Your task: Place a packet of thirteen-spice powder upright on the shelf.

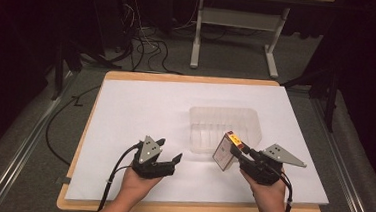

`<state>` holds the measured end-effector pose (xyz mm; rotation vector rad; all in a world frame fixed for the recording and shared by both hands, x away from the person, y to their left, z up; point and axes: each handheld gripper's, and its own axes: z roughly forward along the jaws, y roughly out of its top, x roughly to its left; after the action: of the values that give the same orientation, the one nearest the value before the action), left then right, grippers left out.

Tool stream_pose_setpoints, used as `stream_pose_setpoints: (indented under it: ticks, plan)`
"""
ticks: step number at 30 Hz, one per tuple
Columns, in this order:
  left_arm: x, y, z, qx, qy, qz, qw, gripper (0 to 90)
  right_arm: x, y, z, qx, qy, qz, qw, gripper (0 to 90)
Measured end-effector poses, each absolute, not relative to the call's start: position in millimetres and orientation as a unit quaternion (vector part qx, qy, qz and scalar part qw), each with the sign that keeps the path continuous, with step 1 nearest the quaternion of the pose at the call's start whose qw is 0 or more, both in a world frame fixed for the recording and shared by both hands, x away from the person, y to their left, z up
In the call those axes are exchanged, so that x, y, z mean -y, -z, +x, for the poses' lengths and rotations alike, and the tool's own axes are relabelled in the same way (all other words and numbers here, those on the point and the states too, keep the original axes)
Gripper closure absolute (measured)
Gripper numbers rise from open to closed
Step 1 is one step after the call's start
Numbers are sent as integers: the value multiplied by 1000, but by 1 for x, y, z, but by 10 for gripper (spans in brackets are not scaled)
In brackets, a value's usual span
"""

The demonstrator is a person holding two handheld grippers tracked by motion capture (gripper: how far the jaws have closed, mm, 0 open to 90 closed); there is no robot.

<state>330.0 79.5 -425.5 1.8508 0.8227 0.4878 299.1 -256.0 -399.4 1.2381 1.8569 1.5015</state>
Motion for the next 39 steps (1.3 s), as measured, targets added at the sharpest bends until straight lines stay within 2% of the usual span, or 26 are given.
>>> stream_pose_setpoints:
  ticks: [11, 24, 39]
  plan:
    - [-93, 422, 334, -351, -214, 766, 495, 241, 267, 397, 296, -666, -535, 456, 249, 682]
    - [-128, 424, 326, -366, -222, 770, 473, 234, 286, 392, 295, -646, -528, 477, 277, 684]
    - [-132, 425, 324, -361, -225, 768, 478, 231, 290, 374, 294, -612, -526, 504, 308, 684]
